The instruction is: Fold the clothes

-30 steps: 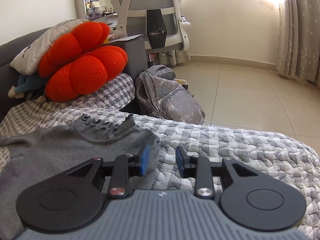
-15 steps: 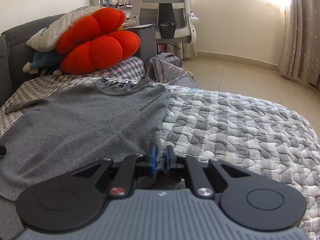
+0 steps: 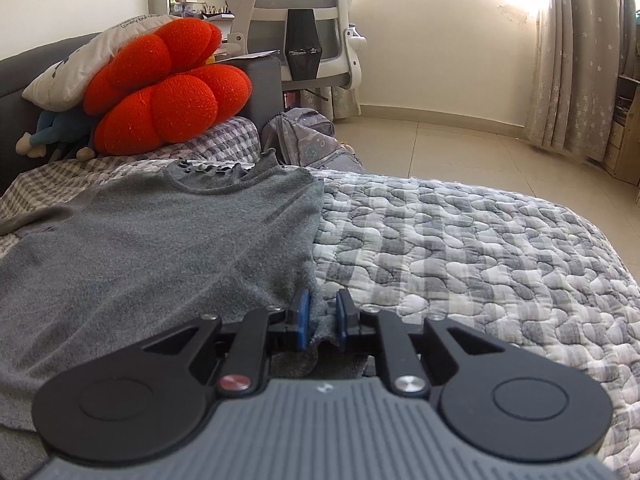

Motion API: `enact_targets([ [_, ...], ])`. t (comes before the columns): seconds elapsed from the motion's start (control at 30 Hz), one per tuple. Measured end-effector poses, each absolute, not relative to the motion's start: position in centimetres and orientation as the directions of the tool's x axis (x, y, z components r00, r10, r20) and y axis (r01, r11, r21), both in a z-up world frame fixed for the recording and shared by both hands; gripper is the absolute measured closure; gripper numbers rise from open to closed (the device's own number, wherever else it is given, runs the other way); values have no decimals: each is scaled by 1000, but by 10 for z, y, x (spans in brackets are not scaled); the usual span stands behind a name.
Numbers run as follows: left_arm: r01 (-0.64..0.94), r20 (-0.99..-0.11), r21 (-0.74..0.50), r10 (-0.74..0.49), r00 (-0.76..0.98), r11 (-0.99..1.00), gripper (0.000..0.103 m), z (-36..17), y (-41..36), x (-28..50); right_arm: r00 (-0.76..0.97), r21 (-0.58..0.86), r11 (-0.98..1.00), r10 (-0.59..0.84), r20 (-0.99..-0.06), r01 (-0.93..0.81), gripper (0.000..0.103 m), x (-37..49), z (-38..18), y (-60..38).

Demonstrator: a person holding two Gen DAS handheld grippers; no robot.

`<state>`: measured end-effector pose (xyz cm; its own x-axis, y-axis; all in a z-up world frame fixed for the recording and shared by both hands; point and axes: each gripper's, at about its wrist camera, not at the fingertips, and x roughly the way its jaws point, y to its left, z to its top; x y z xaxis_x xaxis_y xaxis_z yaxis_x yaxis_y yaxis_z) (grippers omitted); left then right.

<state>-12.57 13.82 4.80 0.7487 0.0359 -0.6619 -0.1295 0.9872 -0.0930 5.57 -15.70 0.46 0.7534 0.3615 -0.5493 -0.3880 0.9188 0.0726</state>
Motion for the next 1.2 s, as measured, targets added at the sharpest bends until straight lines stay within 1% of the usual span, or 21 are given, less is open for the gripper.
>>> enact_targets([
  [0.13, -104, -663, -91, 18, 749, 990, 100, 43, 124, -115, 748, 103, 917, 376, -546, -385, 87, 57, 4, -161],
  [0.2, -96, -666, -76, 21, 745, 992, 97, 38, 118, -109, 749, 99, 917, 374, -547, -386, 87, 56, 4, -160],
  [0.27, -100, -677, -70, 26, 736, 992, 86, 32, 115, -103, 747, 109, 916, 380, -545, -386, 87, 57, 4, -161],
  [0.33, -112, -685, -86, 23, 729, 990, 79, 26, 115, -100, 746, 117, 915, 384, -544, -386, 87, 57, 3, -162],
  [0.4, -110, -677, -91, 20, 736, 990, 77, 23, 115, -99, 745, 123, 914, 388, -543, -386, 87, 58, 3, -163],
  [0.53, -105, -678, -106, 5, 735, 989, 69, 24, 116, -97, 740, 148, 910, 402, -539, -386, 86, 59, 3, -167],
  [0.77, -116, -669, -105, 16, 743, 988, 69, 32, 122, -102, 737, 167, 906, 414, -535, -388, 86, 59, 3, -169],
  [0.9, -91, -668, -130, -20, 744, 987, 69, 34, 127, -113, 732, 182, 902, 425, -532, -392, 84, 60, 3, -172],
  [1.0, -54, -672, -117, -39, 740, 992, 69, 31, 124, -120, 727, 195, 896, 438, -528, -399, 81, 60, 3, -174],
  [1.03, -52, -677, -108, -35, 735, 993, 67, 28, 124, -119, 727, 193, 896, 439, -528, -401, 81, 60, 3, -173],
  [1.2, -62, -674, -101, -22, 738, 993, 67, 24, 127, -122, 734, 160, 901, 423, -532, -403, 79, 58, 4, -169],
])
